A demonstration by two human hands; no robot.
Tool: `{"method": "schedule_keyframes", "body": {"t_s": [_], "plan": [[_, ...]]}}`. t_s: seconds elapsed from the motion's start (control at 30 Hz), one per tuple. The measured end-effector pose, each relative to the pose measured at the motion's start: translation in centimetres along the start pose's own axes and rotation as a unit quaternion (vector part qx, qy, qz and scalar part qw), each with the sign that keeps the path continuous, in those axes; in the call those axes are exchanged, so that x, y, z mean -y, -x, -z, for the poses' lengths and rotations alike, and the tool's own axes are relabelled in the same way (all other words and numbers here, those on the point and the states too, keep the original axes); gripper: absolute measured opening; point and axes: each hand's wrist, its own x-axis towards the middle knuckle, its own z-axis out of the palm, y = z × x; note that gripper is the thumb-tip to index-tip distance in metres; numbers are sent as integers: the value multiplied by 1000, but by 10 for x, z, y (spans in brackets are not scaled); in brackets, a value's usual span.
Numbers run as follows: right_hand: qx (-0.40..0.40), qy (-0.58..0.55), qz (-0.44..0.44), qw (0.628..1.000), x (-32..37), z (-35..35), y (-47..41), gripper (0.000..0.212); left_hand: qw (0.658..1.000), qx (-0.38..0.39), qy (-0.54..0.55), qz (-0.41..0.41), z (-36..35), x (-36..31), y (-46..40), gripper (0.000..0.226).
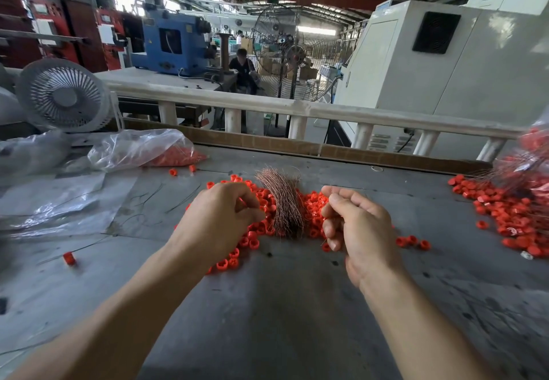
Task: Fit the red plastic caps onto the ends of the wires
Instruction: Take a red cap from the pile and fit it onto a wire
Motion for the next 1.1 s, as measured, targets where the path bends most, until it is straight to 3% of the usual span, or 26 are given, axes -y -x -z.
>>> {"method": "schedule_keyframes", "body": {"t_s": [0.27,0.53,0.73,1.1], "plan": [[14,70,56,996,3,-4,6,18,967,-5,252,-18,-11,-6,2,25],[24,94,120,988,4,-8,9,18,897,53,438,-1,-19,-10,2,26],[47,151,176,972,2,-9,12,19,864,78,498,17,-22,-10,2,32],[94,187,199,958,3,-12,17,19,845,78,527,36,-19,-14,4,26]]}}
